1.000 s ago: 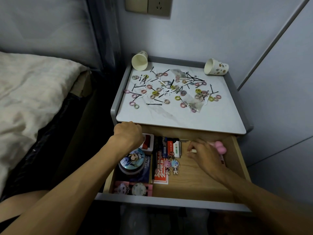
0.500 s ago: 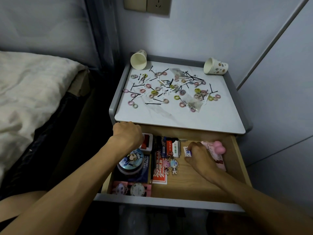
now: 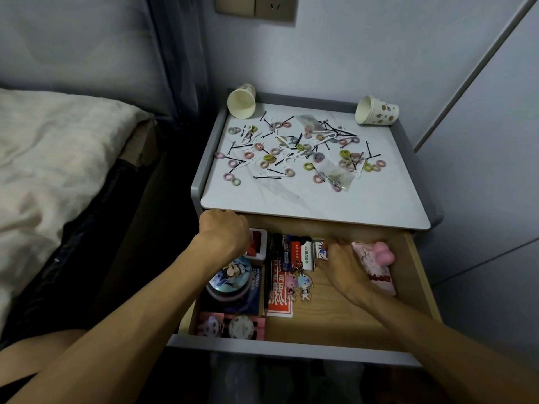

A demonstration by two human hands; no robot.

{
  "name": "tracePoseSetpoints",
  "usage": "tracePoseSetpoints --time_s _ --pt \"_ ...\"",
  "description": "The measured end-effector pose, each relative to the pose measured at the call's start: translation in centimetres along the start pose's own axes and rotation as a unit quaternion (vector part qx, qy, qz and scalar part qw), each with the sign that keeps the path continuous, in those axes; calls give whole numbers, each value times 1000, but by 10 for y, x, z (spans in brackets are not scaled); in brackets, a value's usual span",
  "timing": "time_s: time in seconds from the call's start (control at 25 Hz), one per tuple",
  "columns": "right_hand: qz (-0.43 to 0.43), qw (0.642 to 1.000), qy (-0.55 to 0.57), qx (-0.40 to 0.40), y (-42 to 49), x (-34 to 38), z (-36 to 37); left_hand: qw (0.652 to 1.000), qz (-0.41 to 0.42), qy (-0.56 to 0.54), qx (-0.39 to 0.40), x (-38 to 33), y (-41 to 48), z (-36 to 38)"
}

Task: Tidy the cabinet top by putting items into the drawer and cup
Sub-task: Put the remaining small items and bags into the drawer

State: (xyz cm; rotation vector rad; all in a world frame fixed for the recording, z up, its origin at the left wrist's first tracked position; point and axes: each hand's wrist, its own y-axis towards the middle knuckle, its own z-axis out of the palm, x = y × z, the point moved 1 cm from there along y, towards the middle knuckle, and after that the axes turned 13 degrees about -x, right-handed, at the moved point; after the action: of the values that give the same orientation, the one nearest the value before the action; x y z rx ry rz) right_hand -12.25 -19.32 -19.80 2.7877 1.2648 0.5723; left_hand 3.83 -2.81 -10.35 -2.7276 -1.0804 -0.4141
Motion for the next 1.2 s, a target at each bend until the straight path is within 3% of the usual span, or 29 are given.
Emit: tracePoseSetpoints --time_s 0.28,0.44,0.52,0.64,0.76,0.84,0.96,1.04,1.2 --pt "-2 1000 17 -9 -2 6 -15 1000 -19 -9 -11 0 -1 -3" --pt "-92 993 34 -70 0 17 -59 990 -17 -116 -78 -4 -7 -24" --pt "-126 984 73 -107 14 20 -84 961 -37 -254 -105 -5 -5 -37" --pt "-128 979 83 -135 63 17 -106 871 -45 -464 -156 -6 10 -53" --pt "-117 992 25 -35 113 9 -109 821 -55 -540 -175 -9 40 -66" --pt "-135 991 -9 13 130 5 -102 819 -60 -547 -161 -12 73 -71" --pt "-221 971 -73 -49 139 1 -96 832 -58 -529 -158 -18 126 -75" --pt "-232 967 -71 -73 146 -3 -95 841 -62 -516 -152 -28 164 -77" --pt "-80 985 122 -89 159 -12 -107 866 -98 -468 -145 -56 233 -74"
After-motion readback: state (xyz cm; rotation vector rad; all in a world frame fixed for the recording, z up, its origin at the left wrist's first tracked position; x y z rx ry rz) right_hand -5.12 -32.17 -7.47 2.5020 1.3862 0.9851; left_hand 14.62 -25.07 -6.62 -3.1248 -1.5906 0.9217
